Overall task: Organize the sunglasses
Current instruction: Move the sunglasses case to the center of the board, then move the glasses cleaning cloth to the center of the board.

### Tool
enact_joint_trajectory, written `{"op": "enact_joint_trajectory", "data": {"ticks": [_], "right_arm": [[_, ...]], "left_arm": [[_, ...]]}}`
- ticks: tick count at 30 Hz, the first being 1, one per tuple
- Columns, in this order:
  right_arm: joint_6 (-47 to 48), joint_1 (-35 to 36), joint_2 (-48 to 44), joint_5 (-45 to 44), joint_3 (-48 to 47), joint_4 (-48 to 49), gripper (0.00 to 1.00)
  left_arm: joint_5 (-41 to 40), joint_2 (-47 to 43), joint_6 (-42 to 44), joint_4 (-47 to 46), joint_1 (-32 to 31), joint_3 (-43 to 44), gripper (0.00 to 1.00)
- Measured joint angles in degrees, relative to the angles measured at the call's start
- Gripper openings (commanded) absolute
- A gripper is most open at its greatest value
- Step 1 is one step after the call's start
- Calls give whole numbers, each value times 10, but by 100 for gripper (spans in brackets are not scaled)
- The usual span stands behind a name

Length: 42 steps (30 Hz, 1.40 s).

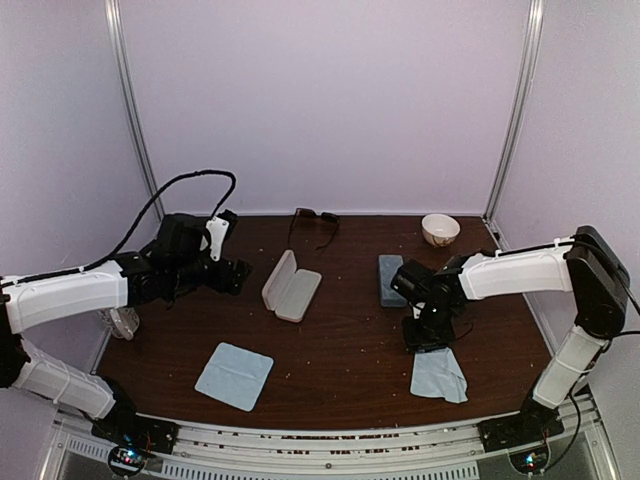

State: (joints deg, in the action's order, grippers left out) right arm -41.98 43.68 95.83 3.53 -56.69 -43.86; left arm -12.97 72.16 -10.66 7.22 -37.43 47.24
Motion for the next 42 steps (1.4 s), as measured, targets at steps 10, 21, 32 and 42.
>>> {"op": "enact_joint_trajectory", "data": {"ticks": [10,21,32,42], "right_arm": [[-5,0,2,-14,21,26,11],[-1,5,1,-17,25,44,1],[24,61,89,-8,-88,38,0],[56,93,208,32,-257,17,0]], "left_arm": [[10,12,-6,-3,0,0,92],[14,13,-10,-3,0,0,92],[23,14,-10,-3,0,0,92],[30,13,-10,2,0,0,91]]}}
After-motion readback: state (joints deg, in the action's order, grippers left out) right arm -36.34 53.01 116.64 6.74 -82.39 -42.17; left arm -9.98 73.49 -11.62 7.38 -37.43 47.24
